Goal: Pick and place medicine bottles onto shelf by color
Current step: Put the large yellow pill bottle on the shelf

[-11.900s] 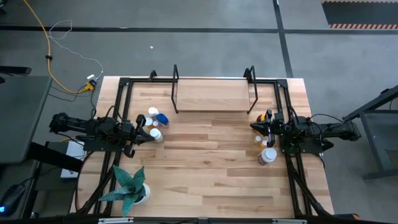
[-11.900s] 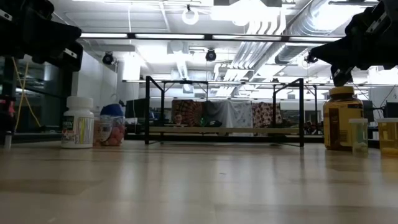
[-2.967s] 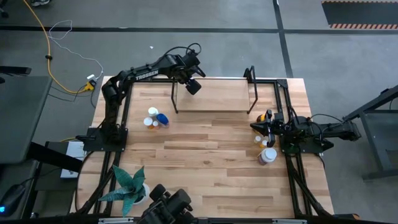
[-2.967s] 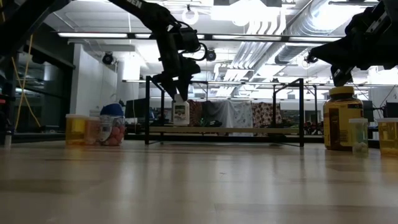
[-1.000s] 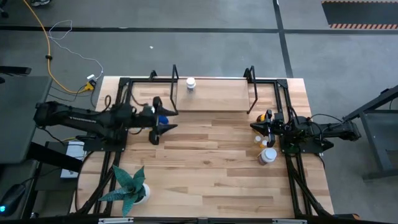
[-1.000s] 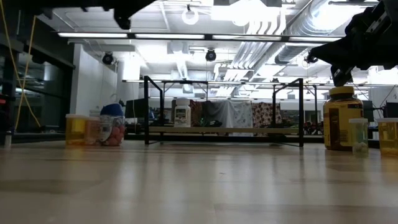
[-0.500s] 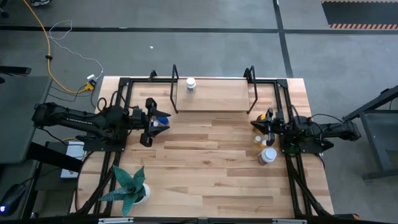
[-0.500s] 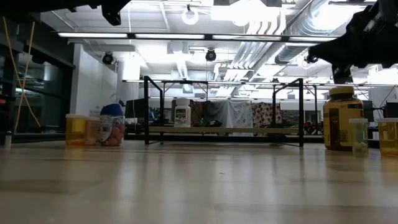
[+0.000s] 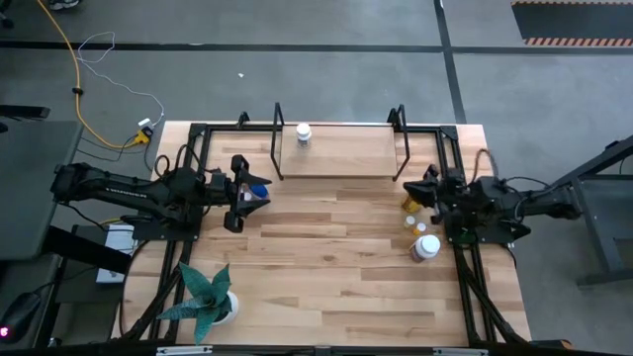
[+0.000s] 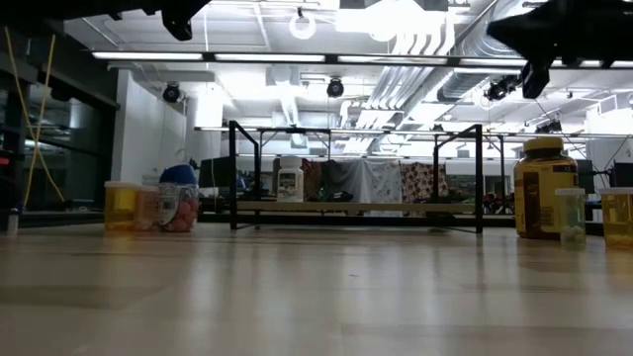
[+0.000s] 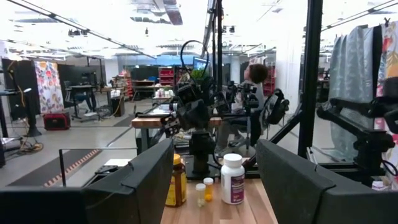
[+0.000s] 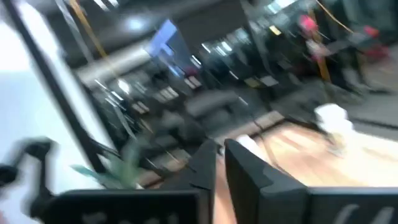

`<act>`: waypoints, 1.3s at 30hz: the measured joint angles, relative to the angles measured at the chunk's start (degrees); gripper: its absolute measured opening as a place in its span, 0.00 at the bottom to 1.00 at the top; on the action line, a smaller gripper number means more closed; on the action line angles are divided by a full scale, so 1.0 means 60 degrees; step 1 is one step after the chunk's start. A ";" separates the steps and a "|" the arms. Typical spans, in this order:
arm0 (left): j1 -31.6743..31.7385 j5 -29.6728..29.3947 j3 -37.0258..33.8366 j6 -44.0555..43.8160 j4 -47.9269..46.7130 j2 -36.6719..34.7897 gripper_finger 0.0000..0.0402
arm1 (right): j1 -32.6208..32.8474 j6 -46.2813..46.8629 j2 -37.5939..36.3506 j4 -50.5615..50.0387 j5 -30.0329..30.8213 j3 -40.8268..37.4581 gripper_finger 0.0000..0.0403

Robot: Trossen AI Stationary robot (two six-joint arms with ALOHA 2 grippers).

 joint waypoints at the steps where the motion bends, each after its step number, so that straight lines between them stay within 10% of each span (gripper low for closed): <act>1: 0.0000 -0.0036 0.0000 -0.0004 0.0000 0.0000 0.54 | 0.0000 -0.0028 0.0280 -0.0581 0.0233 0.0359 0.12; 16: 0.0004 -0.0068 0.0000 -0.0004 -0.0018 0.0000 0.54 | 0.0000 0.5058 0.3991 -1.2198 0.2971 0.5536 0.56; 39: 0.0003 -0.0064 0.0000 -0.0007 -0.0069 0.0000 0.54 | -0.0003 0.5247 0.5320 -1.2555 0.3017 0.5604 0.57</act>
